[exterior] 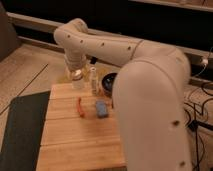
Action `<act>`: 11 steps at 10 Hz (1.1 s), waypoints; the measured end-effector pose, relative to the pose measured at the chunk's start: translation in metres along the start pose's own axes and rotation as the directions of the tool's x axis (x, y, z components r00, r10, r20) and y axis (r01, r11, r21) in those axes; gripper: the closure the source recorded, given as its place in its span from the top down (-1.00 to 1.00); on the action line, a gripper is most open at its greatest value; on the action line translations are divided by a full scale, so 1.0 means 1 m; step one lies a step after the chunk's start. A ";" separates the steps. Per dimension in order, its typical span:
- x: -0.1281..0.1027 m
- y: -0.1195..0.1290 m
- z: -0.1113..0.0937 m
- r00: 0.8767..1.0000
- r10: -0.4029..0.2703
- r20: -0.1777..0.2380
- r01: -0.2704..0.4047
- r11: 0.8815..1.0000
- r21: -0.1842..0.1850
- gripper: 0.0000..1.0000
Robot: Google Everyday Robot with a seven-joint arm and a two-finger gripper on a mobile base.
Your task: Place the ceramic cup over the eraser
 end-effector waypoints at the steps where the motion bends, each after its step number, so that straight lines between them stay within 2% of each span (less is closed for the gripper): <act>1: 0.014 -0.011 -0.001 0.999 0.036 0.000 -0.036 0.999 0.006 -1.00; 2: 0.044 -0.034 -0.001 0.994 0.111 -0.008 -0.111 0.994 0.020 -1.00; 3: 0.063 -0.048 -0.001 0.987 0.159 -0.012 -0.158 0.987 0.030 -1.00; 4: 0.072 -0.053 -0.001 0.984 0.180 -0.016 -0.180 0.983 0.034 -1.00; 11: 0.073 -0.052 -0.001 0.984 0.179 -0.014 -0.178 0.983 0.038 -1.00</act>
